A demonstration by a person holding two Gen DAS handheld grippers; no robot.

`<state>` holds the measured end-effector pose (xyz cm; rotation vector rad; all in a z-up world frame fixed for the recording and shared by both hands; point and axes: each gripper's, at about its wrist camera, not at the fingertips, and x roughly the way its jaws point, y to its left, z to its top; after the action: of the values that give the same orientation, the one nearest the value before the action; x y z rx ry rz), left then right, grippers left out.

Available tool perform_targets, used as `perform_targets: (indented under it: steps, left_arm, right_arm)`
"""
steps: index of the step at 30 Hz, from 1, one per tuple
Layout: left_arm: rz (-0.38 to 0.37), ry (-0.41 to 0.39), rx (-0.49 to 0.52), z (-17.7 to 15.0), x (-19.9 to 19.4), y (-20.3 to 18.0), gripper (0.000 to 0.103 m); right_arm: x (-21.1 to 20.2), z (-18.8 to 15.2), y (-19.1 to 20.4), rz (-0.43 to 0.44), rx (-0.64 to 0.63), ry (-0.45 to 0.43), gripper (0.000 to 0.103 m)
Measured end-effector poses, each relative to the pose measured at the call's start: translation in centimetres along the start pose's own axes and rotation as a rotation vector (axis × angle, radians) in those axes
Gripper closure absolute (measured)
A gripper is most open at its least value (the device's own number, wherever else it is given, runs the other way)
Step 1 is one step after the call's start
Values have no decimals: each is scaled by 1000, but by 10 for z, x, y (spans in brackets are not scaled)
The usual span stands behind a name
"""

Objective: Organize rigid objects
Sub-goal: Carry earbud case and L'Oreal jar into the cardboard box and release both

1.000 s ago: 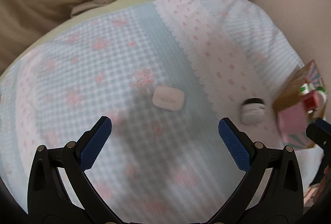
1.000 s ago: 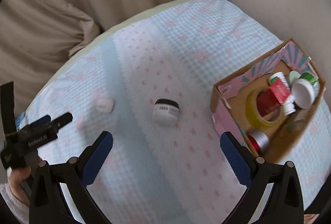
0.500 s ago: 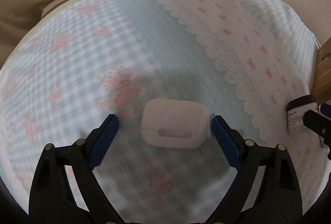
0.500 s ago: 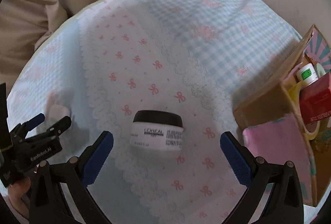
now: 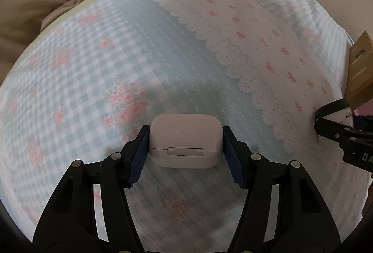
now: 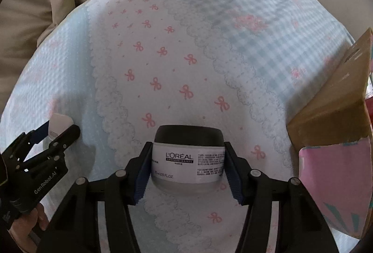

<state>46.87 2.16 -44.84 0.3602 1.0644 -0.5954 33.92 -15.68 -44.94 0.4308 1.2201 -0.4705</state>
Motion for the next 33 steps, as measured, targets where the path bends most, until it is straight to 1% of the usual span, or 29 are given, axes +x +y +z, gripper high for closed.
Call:
perform_targets:
  steps: [5,11,13,16,20,22,28,31,33]
  left_arm:
    - [2,-17,-5,-3,-22,-4,46]
    - [-1,-38,-30,-5,-67,-13,46]
    - [-3,-44,-42,-6,-85,-16,46]
    - [-3,-60,-65,-6,-122,-24,46]
    - [-13,-66,-84,-9,-168,-38,46]
    - [-18,-68,-80,-11,-193,-50,46]
    - [-75,-70,-96,-18,-249,-83,46]
    - [-93,-90,-98,-20,-278,-108,46]
    - [-91,-104,-95,-22,-292,-121,46]
  right_arm:
    - [-8,-3,-6,21,9,-8,50]
    - [-44,-12,-13,51,8,-44,50]
    - [-64,-16,-14,66,3,-64,50]
    - [-94,-20,-13,84,-7,-86,50]
    - [-137,-30,-19,110,-14,-82,50]
    - [-151,-30,-18,123,-18,-69,50]
    - [-212,-44,-49,158,7,-28,50]
    - [-240,-45,-70,151,0,-35,50]
    - [-257,-45,-83,140,-16,-47,50]
